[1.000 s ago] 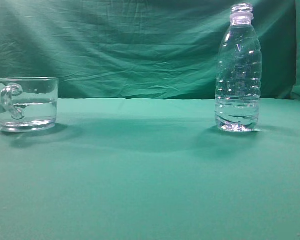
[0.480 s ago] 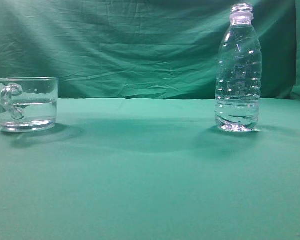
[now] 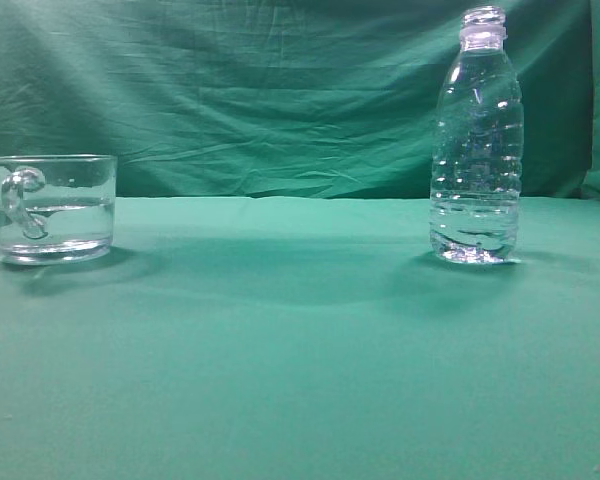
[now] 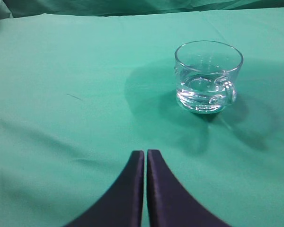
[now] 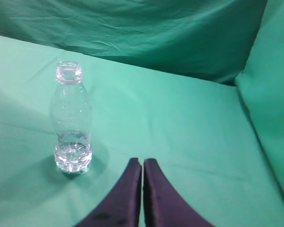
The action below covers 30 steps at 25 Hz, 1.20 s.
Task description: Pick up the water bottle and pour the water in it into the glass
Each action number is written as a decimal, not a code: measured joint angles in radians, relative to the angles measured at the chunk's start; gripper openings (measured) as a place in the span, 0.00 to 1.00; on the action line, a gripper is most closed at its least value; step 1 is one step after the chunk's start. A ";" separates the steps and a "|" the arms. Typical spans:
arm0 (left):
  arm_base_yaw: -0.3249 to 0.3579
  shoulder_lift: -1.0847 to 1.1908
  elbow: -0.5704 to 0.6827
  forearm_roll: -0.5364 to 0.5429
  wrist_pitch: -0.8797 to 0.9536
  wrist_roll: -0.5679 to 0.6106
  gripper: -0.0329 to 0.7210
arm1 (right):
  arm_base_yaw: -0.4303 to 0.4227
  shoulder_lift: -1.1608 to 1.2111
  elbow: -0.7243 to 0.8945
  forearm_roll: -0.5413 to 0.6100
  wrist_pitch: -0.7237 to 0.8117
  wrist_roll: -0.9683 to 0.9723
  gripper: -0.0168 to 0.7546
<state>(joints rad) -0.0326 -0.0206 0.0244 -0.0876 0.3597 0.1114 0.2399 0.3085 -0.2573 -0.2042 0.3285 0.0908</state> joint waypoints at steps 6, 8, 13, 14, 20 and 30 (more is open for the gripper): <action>0.000 0.000 0.000 0.000 0.000 0.000 0.04 | -0.088 -0.111 0.120 0.096 0.002 -0.024 0.02; 0.000 0.000 0.000 0.000 0.000 0.000 0.04 | -0.108 -0.165 0.163 0.117 0.000 -0.026 0.02; 0.000 0.000 0.000 0.000 0.000 0.000 0.04 | -0.123 -0.292 0.263 0.168 0.006 -0.026 0.02; 0.000 0.000 0.000 0.000 0.000 0.000 0.04 | -0.123 -0.309 0.277 0.174 0.012 -0.028 0.02; 0.000 0.000 0.000 0.000 0.000 0.000 0.04 | -0.124 -0.316 0.284 0.188 0.035 -0.028 0.02; 0.000 0.000 0.000 0.000 0.000 0.000 0.04 | -0.124 -0.316 0.284 0.189 0.067 -0.081 0.02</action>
<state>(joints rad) -0.0326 -0.0206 0.0244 -0.0876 0.3597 0.1114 0.1159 -0.0074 0.0265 -0.0147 0.3950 0.0099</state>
